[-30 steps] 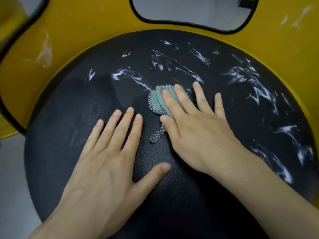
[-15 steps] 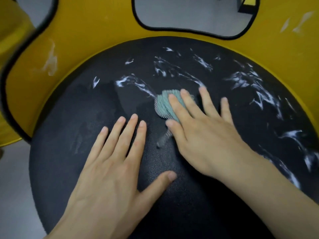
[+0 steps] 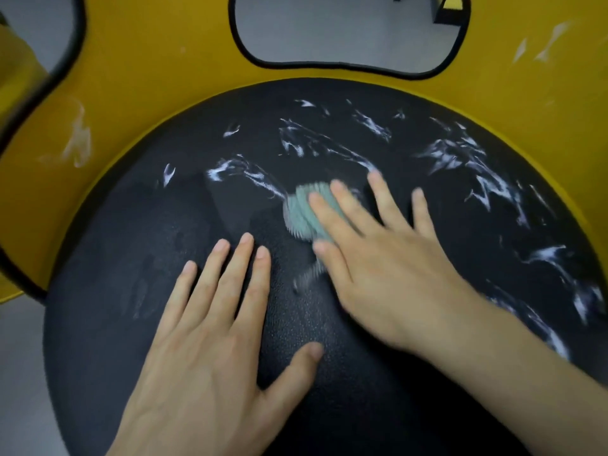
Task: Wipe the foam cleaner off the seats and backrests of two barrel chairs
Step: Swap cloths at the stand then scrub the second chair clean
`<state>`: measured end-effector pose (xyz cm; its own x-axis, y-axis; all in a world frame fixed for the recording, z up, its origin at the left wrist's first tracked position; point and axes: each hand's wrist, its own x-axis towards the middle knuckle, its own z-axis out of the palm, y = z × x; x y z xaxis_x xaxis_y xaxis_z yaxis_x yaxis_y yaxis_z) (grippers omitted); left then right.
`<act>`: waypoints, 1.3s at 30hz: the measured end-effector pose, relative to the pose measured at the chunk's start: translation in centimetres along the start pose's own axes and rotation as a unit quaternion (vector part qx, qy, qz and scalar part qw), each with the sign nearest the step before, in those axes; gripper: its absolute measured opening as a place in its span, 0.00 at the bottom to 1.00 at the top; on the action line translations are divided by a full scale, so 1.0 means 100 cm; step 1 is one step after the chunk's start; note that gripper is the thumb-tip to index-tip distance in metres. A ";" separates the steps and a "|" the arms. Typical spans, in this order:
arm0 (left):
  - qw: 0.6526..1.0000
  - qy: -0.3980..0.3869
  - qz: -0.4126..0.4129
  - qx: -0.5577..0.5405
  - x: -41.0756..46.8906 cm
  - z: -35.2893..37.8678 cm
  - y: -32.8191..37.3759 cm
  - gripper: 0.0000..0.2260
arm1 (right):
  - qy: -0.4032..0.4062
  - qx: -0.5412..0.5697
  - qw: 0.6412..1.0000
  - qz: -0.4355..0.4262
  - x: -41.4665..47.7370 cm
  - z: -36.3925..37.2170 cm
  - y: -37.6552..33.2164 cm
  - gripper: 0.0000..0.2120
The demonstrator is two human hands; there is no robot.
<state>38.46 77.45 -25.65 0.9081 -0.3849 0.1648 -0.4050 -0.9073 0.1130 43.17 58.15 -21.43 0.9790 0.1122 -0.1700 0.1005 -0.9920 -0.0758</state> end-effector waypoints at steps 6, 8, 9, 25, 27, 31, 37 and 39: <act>1.000 0.001 -0.001 -0.010 -0.001 0.000 -0.001 0.42 | 0.029 -0.022 0.999 -0.023 -0.047 0.020 -0.002 0.28; 1.000 0.005 0.002 -0.007 -0.001 0.001 -0.001 0.42 | 0.024 -0.017 0.999 -0.026 -0.083 0.030 0.002 0.28; 1.000 0.007 0.002 -0.007 -0.001 0.001 0.000 0.42 | 0.020 -0.017 0.999 -0.024 -0.091 0.033 0.005 0.28; 0.998 -0.055 0.010 -0.035 0.004 -0.008 0.000 0.41 | 0.046 -0.091 0.995 -0.005 -0.117 0.045 0.029 0.28; 0.997 -0.066 0.021 -0.033 0.009 -0.008 0.004 0.44 | 0.056 -0.113 0.992 -0.012 -0.137 0.053 0.037 0.27; 0.995 -0.085 0.035 -0.034 0.019 -0.008 0.017 0.49 | 0.074 -0.052 0.996 -0.007 -0.107 0.038 0.033 0.28; 0.992 -0.108 0.047 -0.044 0.029 -0.008 0.034 0.51 | 0.064 -0.032 0.997 0.017 -0.061 0.021 0.031 0.29; 0.990 -0.126 0.044 -0.055 0.031 -0.011 0.037 0.51 | 0.090 -0.023 0.996 0.007 -0.090 0.031 0.036 0.29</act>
<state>39.64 73.13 -23.63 0.8606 -0.5046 -0.0687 -0.4809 -0.8496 0.2168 34.12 53.76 -23.22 0.9958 0.0911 0.0093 0.0913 -0.9954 -0.0288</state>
